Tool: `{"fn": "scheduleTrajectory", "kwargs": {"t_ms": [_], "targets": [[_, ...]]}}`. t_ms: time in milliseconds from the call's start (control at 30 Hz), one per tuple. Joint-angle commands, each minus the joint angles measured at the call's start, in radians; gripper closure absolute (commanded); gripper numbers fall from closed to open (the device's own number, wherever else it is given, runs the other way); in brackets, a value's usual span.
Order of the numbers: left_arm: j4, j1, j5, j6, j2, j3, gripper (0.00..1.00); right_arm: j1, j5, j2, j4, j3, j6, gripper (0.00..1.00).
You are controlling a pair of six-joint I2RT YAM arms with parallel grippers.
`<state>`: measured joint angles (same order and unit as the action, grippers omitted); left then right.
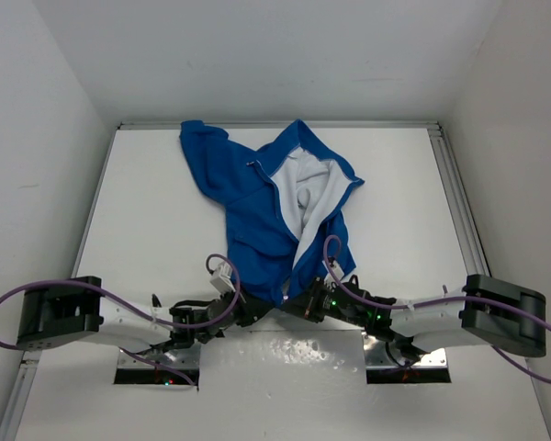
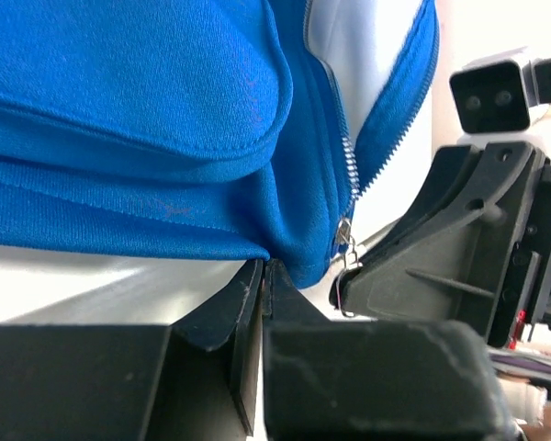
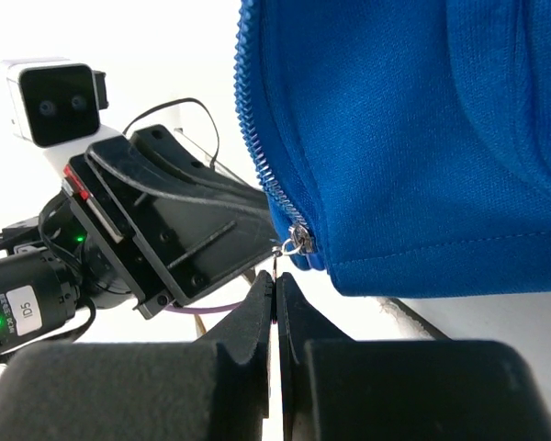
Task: Zip up the jacket
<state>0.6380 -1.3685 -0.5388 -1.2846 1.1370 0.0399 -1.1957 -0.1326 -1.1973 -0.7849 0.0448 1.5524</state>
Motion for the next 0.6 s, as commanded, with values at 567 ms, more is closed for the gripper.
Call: {"fn": "scheduleTrajectory", "kwargs": {"t_ms": [567], "targets": [[-0.201,-0.040,0.010,0.071,-0.215,0.063,0.66,-0.007,-0.021,0.059,-0.057,-0.114,-0.003,1.00]]}}
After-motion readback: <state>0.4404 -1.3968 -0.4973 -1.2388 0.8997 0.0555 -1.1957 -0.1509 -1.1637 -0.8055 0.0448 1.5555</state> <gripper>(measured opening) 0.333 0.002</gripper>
